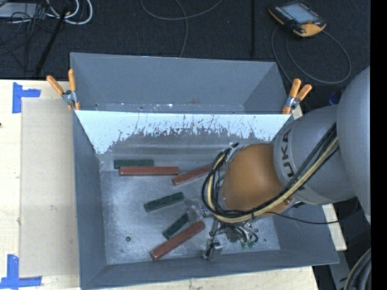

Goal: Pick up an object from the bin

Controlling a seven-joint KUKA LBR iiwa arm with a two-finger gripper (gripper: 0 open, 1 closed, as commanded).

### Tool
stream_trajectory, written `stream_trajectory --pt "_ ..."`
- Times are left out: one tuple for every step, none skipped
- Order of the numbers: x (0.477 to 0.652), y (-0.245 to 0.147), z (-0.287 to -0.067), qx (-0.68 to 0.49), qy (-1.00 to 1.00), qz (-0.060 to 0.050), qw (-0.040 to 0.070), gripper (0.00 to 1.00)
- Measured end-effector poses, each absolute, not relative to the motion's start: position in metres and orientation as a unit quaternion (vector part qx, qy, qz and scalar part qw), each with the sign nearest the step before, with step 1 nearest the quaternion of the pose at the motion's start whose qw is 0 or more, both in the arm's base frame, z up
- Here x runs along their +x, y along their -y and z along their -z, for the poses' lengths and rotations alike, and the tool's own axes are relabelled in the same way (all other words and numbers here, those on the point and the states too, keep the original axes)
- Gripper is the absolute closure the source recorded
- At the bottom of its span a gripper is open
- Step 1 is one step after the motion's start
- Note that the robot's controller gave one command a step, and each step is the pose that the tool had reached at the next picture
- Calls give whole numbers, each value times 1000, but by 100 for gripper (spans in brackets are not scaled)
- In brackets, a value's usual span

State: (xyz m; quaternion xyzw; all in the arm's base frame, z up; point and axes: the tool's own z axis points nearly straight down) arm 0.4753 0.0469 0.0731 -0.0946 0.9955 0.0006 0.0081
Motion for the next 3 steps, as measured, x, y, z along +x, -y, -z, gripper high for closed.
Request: stream_trajectory --pt "475 -47 -73 -94 -996 -1 8 0" --pt "492 -123 -72 -2 -1000 -2 4 100" --pt "492 -123 -72 -2 -1000 -2 4 100"
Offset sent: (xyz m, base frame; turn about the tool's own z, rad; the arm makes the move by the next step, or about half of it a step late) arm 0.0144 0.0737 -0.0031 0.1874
